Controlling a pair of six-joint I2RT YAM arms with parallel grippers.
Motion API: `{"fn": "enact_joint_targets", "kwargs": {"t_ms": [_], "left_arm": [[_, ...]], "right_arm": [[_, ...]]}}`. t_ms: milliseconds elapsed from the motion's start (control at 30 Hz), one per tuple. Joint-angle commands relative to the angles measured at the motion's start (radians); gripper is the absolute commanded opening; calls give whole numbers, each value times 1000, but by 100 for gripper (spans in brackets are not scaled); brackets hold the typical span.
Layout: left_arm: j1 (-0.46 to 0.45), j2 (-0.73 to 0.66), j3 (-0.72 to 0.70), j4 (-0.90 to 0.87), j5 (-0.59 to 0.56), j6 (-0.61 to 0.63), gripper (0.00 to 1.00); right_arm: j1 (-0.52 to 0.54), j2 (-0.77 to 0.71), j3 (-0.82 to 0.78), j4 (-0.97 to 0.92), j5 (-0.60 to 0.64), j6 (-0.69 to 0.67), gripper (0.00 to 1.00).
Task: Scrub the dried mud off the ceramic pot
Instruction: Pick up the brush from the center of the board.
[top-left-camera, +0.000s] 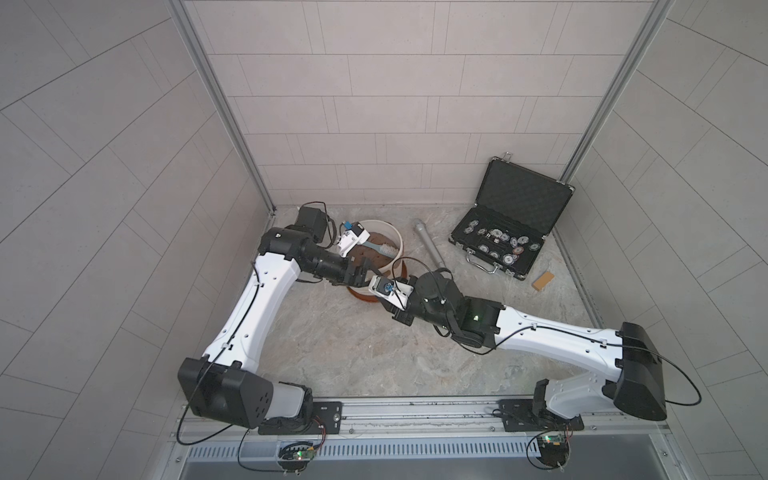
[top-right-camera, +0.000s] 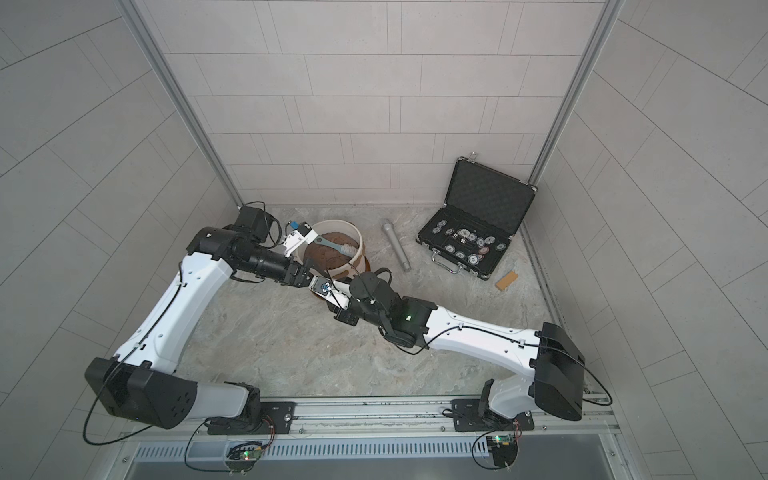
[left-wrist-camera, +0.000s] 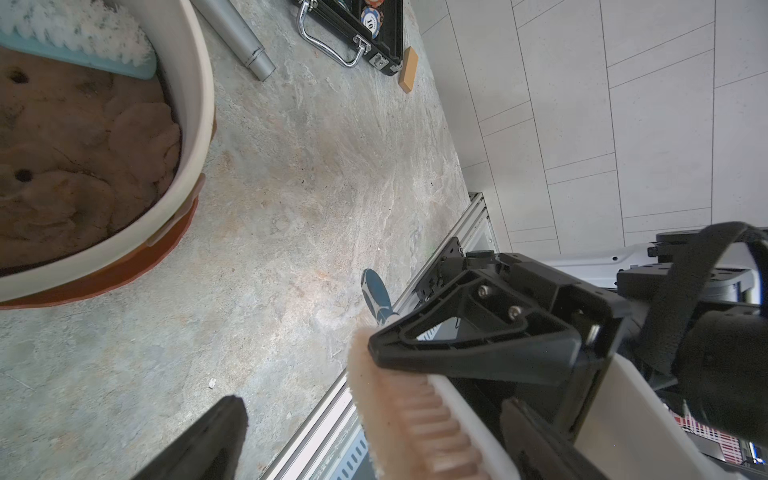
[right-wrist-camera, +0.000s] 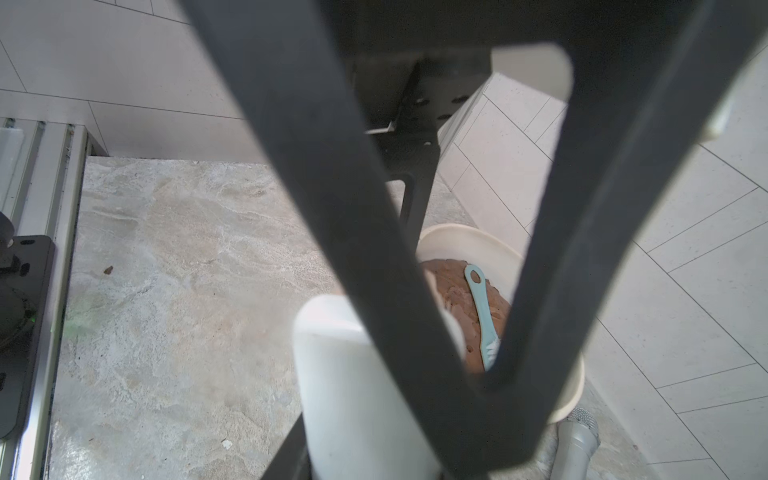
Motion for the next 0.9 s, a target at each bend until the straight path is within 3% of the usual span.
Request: {"fn": "enact_joint_targets", "kwargs": {"t_ms": [0,167,267,433,633,767,867], "left_arm": [[-5,4,-9,6,-4,5,94],[-6,6,0,8,-38,10,85],[-6,10,6,6,-34,9,68],[-6,14,-11,12,-11,23,56],[-5,14,-46,11,16,52,55],[-7,19,-54,14,-25,52,54],[-7,28,-44,19,-46,41,47]], "right_arm": [[5,5,37,7,42,43,38],[5,13,46,0,41,51,38],[4,18,46,-3,34,51,39],[3,57,36,28,104,41,40],[-3,81,45,61,124,51,40],[-9,85,56,69,115,58,41],[-8,87,59,71,66,61,41]]}}
